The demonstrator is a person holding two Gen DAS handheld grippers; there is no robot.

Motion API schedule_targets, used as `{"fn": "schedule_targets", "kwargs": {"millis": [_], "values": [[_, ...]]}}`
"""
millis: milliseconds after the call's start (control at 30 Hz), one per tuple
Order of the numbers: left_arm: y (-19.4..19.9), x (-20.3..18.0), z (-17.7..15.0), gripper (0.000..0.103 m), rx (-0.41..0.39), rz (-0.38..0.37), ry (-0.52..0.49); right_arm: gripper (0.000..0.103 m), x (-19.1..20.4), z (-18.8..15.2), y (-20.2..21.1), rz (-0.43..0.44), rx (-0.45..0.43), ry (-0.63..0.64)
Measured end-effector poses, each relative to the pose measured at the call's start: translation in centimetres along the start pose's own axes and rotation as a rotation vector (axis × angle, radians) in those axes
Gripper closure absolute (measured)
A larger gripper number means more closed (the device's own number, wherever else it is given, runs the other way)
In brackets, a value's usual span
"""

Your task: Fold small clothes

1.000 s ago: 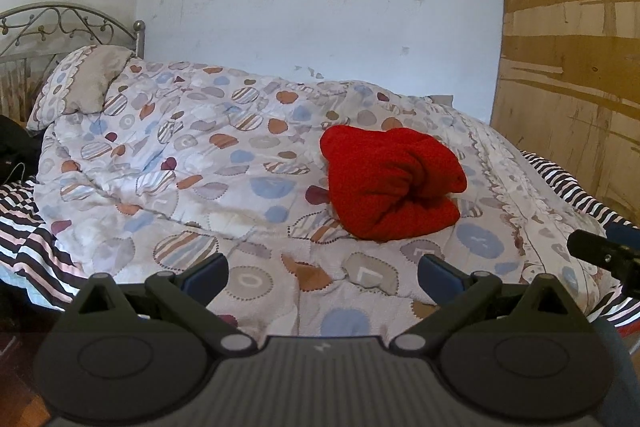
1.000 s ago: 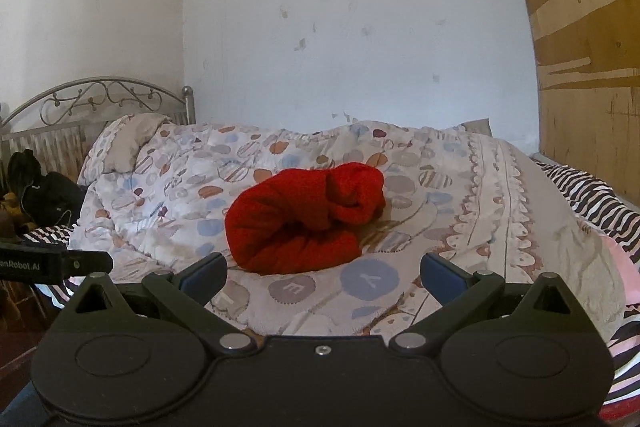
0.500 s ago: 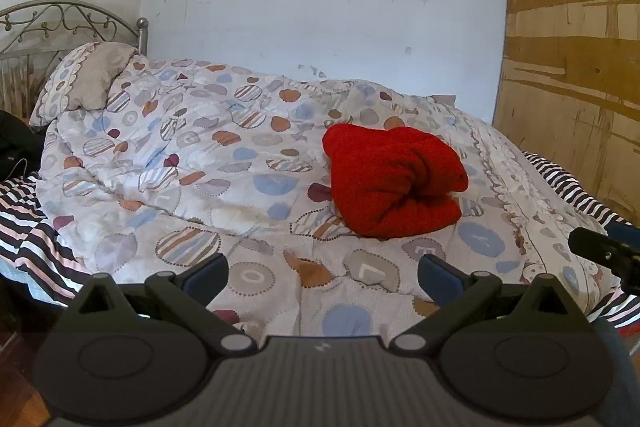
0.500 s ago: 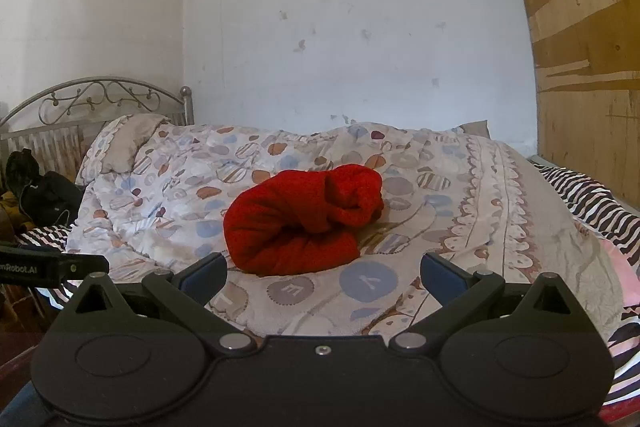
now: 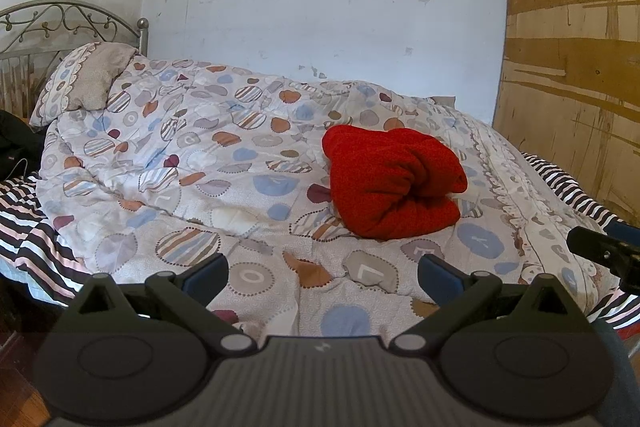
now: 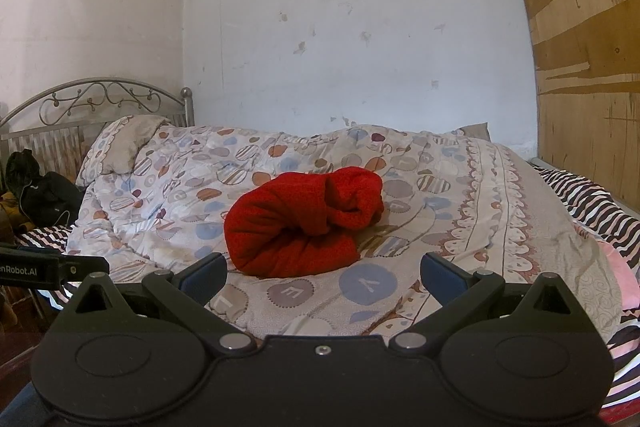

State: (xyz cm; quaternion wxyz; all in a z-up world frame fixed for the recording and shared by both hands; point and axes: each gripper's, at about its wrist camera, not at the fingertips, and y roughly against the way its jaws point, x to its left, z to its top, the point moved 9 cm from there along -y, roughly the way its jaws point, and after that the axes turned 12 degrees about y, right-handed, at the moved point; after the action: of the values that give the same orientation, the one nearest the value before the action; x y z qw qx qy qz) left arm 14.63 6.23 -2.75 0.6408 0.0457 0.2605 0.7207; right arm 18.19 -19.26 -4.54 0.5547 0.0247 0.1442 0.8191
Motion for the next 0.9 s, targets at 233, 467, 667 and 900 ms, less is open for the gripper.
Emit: {"fn": "schedule_targets", "kwargs": {"millis": [233, 467, 667, 900], "values": [[0.07, -0.03, -0.04, 0.001, 0.003, -0.002, 0.001, 0.000, -0.01, 0.02, 0.03, 0.000, 0.000, 0.000], [0.02, -0.01, -0.15, 0.001, 0.003, 0.027, -0.005, 0.000, 0.01, 0.02, 0.01, 0.001, 0.001, 0.001], [-0.31, -0.02, -0.47, 0.001, 0.028, 0.070, -0.020, 0.000, 0.05, -0.03, 0.08, 0.005, -0.001, -0.002], [-0.34, -0.23, -0.59, 0.001, 0.036, 0.069, -0.019, 0.000, 0.00, -0.06, 0.23, 0.008, -0.002, -0.002]]}}
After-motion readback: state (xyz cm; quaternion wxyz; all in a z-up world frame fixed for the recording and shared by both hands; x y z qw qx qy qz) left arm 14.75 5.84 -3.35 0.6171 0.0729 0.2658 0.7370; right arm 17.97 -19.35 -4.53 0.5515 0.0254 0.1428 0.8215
